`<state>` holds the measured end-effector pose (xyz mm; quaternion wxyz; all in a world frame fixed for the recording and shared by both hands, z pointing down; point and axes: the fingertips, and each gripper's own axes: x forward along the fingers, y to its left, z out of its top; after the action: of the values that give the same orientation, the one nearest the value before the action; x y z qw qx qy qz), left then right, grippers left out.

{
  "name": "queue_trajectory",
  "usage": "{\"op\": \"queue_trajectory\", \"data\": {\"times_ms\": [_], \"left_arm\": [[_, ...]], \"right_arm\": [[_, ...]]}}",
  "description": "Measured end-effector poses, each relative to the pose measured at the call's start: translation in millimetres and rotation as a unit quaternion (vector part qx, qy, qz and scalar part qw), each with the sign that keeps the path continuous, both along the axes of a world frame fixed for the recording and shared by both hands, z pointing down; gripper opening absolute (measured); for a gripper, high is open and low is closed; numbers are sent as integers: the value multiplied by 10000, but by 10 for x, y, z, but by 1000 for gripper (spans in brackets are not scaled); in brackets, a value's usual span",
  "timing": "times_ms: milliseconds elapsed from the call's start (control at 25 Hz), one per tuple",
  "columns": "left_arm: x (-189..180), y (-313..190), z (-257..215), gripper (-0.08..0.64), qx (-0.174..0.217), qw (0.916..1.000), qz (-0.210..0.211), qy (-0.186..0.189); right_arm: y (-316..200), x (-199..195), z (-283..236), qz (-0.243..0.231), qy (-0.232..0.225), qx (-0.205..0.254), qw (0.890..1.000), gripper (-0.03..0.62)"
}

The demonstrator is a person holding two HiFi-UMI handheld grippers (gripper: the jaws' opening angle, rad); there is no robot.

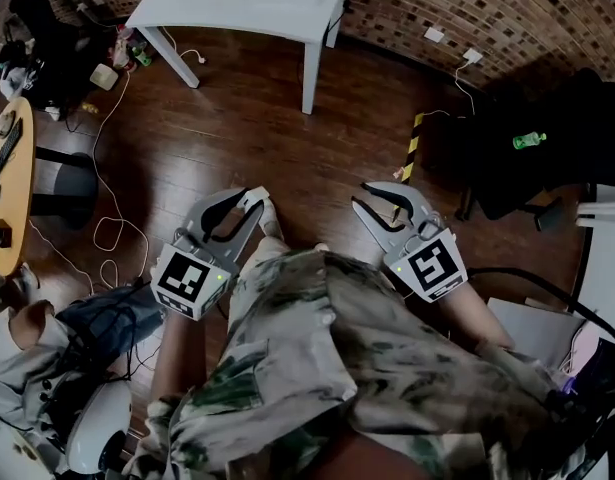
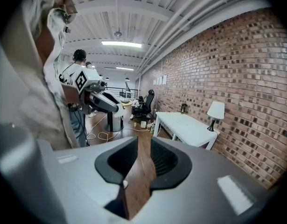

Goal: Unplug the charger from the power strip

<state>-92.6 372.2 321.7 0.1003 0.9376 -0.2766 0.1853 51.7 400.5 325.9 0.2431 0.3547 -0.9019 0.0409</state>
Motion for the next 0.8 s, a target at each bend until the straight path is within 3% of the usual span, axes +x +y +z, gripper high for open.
{"op": "queue_trajectory", "data": {"times_ms": [400,800], "left_arm": [[190,466,-28,109,87,9998,190,-52],[195,660,-45,109,133,9998,135,-15]], "right_arm": [[507,66,-4,-41,2,65,10000,86],[651,24,18,-192,119,83,9997,81]]}}
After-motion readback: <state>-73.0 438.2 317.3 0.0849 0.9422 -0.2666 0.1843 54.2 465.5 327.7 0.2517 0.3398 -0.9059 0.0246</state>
